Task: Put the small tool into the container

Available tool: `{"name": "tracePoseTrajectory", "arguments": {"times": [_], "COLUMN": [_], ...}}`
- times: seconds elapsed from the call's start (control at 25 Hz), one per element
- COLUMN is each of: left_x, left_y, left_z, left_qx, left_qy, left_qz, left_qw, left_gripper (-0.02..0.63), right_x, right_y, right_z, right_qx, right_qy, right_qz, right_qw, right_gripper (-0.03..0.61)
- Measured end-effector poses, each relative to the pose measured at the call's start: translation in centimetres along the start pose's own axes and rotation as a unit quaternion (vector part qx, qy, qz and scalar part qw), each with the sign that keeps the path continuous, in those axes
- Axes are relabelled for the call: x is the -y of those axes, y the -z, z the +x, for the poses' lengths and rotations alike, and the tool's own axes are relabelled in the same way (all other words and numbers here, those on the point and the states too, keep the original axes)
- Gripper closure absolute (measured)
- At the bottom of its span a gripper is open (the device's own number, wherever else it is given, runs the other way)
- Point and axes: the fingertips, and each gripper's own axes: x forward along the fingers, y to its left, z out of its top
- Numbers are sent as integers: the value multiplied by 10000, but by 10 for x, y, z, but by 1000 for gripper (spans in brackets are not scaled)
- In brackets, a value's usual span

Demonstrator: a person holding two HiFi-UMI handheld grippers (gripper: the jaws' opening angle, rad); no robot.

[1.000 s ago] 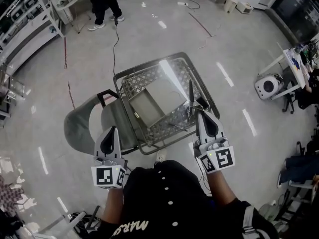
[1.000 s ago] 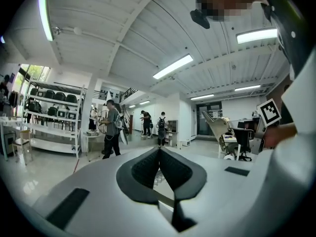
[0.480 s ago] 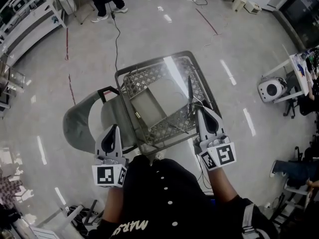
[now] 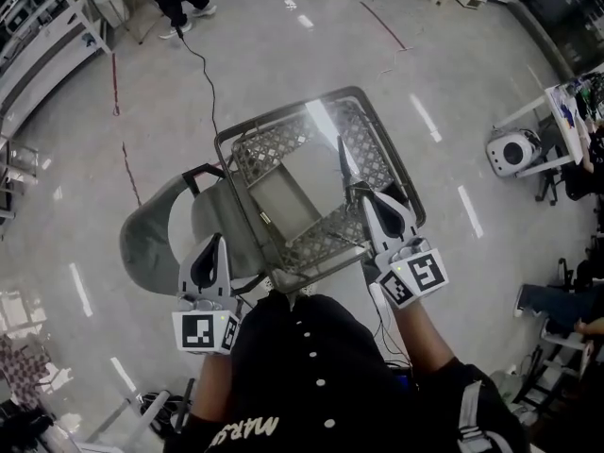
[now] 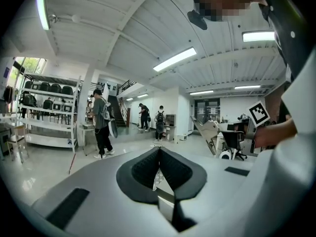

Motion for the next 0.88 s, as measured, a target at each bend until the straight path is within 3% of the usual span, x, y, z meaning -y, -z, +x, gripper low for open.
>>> {"name": "tracePoseTrajectory", "arguments": {"times": [0.4, 0.6, 0.88], "left_x": [-3, -4, 4], "left_y": [40, 74, 108], "left_z": [7, 13, 17], "left_qx": [-568, -882, -1109], "left_qy": [135, 186, 338], "left_qz": [-277, -480, -779], "left_qw": [9979, 9948, 9902], "left_gripper": [588, 588, 588], "right_x": [13, 11, 11], "right_y": [109, 191, 293], "right_z": [66, 101, 131], "right_qx": [-1217, -1905, -2734], "right_qy": [-306, -544, -614], "right_qz": [851, 1639, 1940], "right_qw": [9884, 9664, 9401], "right_gripper": [563, 563, 563]}}
